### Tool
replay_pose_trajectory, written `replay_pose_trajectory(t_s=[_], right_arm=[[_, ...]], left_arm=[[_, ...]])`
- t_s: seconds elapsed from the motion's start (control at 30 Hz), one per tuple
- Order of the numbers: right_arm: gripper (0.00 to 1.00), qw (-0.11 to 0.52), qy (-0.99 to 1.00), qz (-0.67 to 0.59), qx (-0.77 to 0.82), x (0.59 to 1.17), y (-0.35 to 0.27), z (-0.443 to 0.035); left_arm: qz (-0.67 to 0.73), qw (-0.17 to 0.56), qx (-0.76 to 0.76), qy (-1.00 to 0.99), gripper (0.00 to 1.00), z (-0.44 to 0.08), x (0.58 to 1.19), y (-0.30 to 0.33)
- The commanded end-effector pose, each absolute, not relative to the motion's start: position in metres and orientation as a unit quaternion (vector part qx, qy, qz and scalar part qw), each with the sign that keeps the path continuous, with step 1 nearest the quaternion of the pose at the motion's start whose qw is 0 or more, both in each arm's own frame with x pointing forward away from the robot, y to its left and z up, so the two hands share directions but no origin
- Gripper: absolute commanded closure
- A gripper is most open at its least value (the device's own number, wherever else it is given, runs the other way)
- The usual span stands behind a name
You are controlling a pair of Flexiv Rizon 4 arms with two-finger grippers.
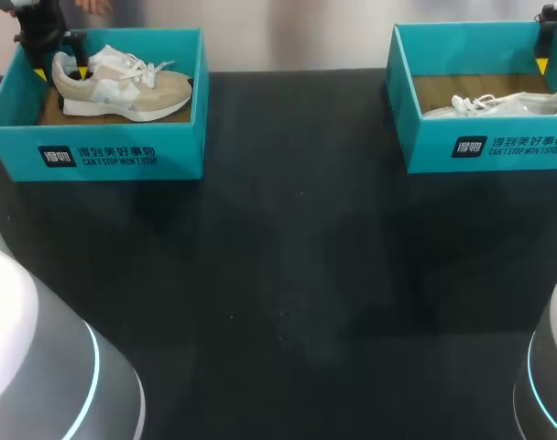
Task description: Take the shoe out of the shoebox, open the shoe tongue, remove and reinsert the insole, then place the shoe into the shoebox
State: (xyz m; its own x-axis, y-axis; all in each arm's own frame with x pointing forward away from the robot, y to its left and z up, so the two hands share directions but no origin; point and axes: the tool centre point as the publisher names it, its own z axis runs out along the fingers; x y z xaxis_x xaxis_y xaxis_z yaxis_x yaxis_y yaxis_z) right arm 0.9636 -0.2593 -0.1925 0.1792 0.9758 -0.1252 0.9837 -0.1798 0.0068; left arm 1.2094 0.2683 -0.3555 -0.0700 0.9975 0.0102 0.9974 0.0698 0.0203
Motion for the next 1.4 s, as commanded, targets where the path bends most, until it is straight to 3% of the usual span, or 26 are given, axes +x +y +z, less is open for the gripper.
replay_pose_trajectory(t_s=[0.03, 0.4, 0.47, 0.63, 0.87, 1.1, 1.17, 1.27, 1.33, 1.4], right_arm=[[0.00, 0.043, 0.639, -0.046, 0.767, 0.963, -0.259, -0.192], [0.00, 0.043, 0.639, -0.046, 0.767, 0.963, -0.259, -0.192], [0.00, 0.043, 0.639, -0.046, 0.767, 0.963, -0.259, -0.192], [0.00, 0.043, 0.639, -0.046, 0.767, 0.963, -0.259, -0.192], [0.00, 0.043, 0.639, -0.046, 0.767, 0.963, -0.259, -0.192], [0.00, 0.043, 0.639, -0.046, 0.767, 0.963, -0.259, -0.192], [0.00, 0.043, 0.639, -0.046, 0.767, 0.963, -0.259, -0.192], [0.00, 0.043, 0.639, -0.046, 0.767, 0.963, -0.259, -0.192], [0.00, 0.043, 0.639, -0.046, 0.767, 0.963, -0.259, -0.192], [0.00, 0.043, 0.639, -0.046, 0.767, 0.963, -0.259, -0.192]], left_arm=[[0.008, 0.004, 0.681, 0.732, 0.15, -0.356, 1.208, 0.269], [0.003, 0.001, 0.679, 0.735, 0.17, -0.363, 1.211, 0.278], [0.001, -0.001, 0.678, 0.735, 0.22, -0.361, 1.208, 0.278], [-0.003, -0.004, 0.678, 0.735, 0.17, -0.367, 1.207, 0.276], [-0.004, -0.012, 0.677, 0.736, 0.18, -0.379, 1.207, 0.274], [-0.001, -0.018, 0.678, 0.735, 0.24, -0.383, 1.204, 0.275], [0.000, -0.021, 0.677, 0.735, 0.31, -0.385, 1.204, 0.275], [0.000, -0.022, 0.676, 0.737, 0.58, -0.385, 1.204, 0.275], [0.000, -0.022, 0.676, 0.737, 1.00, -0.386, 1.203, 0.276], [-0.002, -0.022, 0.676, 0.737, 1.00, -0.385, 1.201, 0.276]])
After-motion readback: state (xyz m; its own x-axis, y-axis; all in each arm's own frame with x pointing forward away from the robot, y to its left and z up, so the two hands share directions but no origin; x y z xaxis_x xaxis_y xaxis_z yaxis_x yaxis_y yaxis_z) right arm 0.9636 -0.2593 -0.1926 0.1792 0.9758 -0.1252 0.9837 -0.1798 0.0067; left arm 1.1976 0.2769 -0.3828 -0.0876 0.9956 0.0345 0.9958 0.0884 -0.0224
